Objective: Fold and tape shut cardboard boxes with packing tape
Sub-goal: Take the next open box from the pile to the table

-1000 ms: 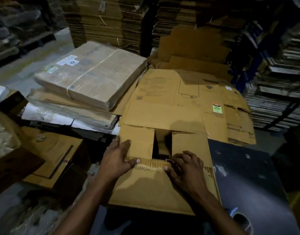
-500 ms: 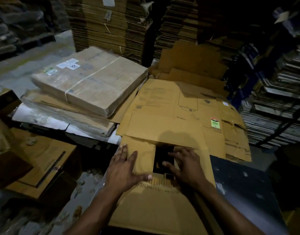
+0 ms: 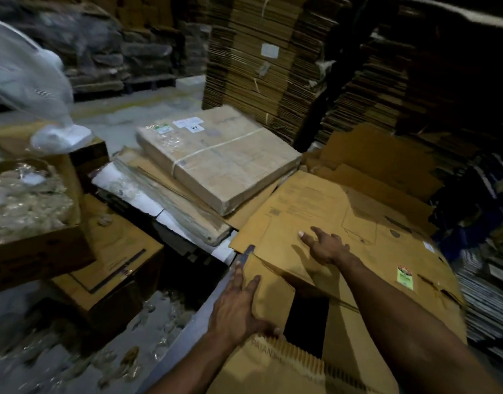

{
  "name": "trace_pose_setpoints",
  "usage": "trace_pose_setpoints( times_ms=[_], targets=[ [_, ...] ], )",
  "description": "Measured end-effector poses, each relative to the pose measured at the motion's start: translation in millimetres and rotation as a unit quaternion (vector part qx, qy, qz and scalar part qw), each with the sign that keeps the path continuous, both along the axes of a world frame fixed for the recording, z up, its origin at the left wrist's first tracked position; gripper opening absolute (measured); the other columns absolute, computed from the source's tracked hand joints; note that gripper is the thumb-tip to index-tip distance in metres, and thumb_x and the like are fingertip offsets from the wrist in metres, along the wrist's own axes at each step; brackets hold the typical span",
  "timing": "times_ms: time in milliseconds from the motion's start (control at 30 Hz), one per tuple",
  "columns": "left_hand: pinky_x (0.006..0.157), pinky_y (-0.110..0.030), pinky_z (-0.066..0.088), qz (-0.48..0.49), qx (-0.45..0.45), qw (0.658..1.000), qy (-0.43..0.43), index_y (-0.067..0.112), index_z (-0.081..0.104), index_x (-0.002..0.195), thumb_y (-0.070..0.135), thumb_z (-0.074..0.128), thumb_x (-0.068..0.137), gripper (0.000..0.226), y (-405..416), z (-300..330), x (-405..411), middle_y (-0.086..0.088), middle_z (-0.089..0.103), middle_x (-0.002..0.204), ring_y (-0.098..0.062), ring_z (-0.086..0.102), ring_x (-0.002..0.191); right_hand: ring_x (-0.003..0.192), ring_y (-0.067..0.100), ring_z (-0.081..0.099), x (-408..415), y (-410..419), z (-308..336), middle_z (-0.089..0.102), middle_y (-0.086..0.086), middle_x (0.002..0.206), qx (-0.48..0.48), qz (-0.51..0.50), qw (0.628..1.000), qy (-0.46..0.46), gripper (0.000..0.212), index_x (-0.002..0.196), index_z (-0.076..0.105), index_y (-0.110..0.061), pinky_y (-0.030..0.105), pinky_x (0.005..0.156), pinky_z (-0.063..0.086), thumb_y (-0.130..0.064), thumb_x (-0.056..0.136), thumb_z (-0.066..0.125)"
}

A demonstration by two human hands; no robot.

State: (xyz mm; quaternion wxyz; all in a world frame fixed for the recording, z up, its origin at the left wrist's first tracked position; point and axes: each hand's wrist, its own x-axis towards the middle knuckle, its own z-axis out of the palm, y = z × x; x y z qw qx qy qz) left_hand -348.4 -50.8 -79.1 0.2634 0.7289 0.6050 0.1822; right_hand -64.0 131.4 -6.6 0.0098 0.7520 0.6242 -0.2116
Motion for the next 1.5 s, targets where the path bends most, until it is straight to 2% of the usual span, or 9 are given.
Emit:
trace_pose_setpoints(
  times_ms=[133,367,600,767,933,1067,1233,1367,1500],
  targets=[
    [0.129,-0.044,0.031,0.0,-0.005,1.0,-0.01,0.04,0.017,0.174,0.111,0.06,0.051,0.148,1.3,-4.7,-1.3,-0.002,-0.032,0.175,-0.028,0.0,0.17,0.147,0.039,0.04,-3.1,2.3,6.4,0.056,0.008,0.154,0.039,-0.005,0.999,-0.004,0.114,0.156,0.047,-0.041,0.07,0.117,0.027,-0.11,0.071,0.014],
    [0.13,-0.041,0.031,0.006,-0.007,1.0,-0.02,0.044,0.002,0.174,0.107,0.065,0.053,0.151,5.4,-11.1,0.4,0.002,-0.028,0.179,-0.021,-0.005,0.17,0.161,0.03,0.019,-13.2,-86.1,59.2,0.054,0.004,0.157,0.249,0.062,0.964,-0.074,0.084,0.164,0.029,-0.037,0.07,0.124,0.017,-0.088,0.097,0.021],
    [0.107,-0.029,0.042,0.091,0.011,0.967,-0.237,0.061,0.007,0.167,0.096,0.046,0.09,0.093,-4.2,13.6,-2.4,0.014,0.035,0.174,-0.011,0.045,0.152,0.16,0.026,0.023,-35.1,-221.8,46.4,0.051,-0.005,0.159,0.317,0.1,0.941,-0.058,0.064,0.161,0.039,-0.037,0.066,0.125,0.024,-0.067,0.105,0.048],
    [0.112,-0.033,0.035,0.099,0.016,0.954,-0.281,0.056,-0.002,0.17,0.102,0.024,0.086,0.1,-13.4,18.2,-4.9,0.007,0.031,0.178,-0.02,0.039,0.158,0.151,0.023,0.039,-42.6,-276.6,7.0,0.056,-0.009,0.154,0.293,0.105,0.949,-0.036,0.059,0.156,0.047,-0.036,0.056,0.121,0.034,-0.061,0.103,0.054],
    [0.121,-0.039,0.035,0.098,0.062,0.961,-0.25,0.052,0.028,0.168,0.083,0.045,0.101,0.075,-15.0,15.3,-2.1,0.007,0.026,0.179,-0.013,0.028,0.162,0.141,0.022,0.049,-33.8,-303.2,-22.7,0.056,-0.005,0.155,0.297,0.135,0.945,-0.014,0.054,0.153,0.056,-0.028,0.048,0.118,0.041,-0.05,0.104,0.06],
    [0.096,-0.01,0.051,0.098,0.076,0.962,-0.242,0.031,0.078,0.132,0.043,0.072,0.104,0.031,-9.9,2.5,-8.6,0.002,0.055,0.163,-0.014,0.054,0.148,0.136,0.021,0.055,-24.2,-309.1,-29.7,0.06,-0.005,0.15,0.295,0.119,0.948,0.012,0.049,0.149,0.061,-0.027,0.048,0.11,0.051,-0.05,0.106,0.056],
    [0.11,-0.037,0.054,0.066,0.049,0.987,-0.141,0.03,0.073,0.14,0.044,0.065,0.106,0.038,-3.7,-0.4,-10.9,0.0,0.052,0.165,-0.023,0.057,0.144,0.154,0.028,0.037,14.1,-318.9,-34.0,0.048,-0.004,0.162,0.255,0.082,0.963,-0.039,0.068,0.153,0.055,-0.036,0.06,0.117,0.038,-0.077,0.099,0.05],
    [0.124,-0.069,0.033,0.0,0.06,0.992,0.11,0.037,0.058,0.148,0.046,0.047,0.106,0.045,-6.6,5.4,-5.2,-0.013,0.036,0.175,-0.044,0.029,0.161,0.165,0.023,-0.007,44.2,-332.1,-34.9,0.002,-0.014,0.177,0.117,0.014,0.988,-0.096,0.09,0.164,0.025,-0.053,0.064,0.13,-0.001,-0.1,0.086,0.026],
    [0.132,-0.07,-0.001,-0.086,0.126,0.975,0.16,0.035,0.05,0.157,0.053,0.028,0.112,0.053,-24.5,18.9,17.3,-0.008,0.023,0.181,-0.035,0.007,0.169,0.164,0.016,-0.011,36.2,-344.4,-38.5,0.0,-0.019,0.177,0.122,-0.029,0.991,-0.043,0.082,0.163,0.021,-0.057,0.062,0.13,0.005,-0.096,0.091,0.025]
  ],
)
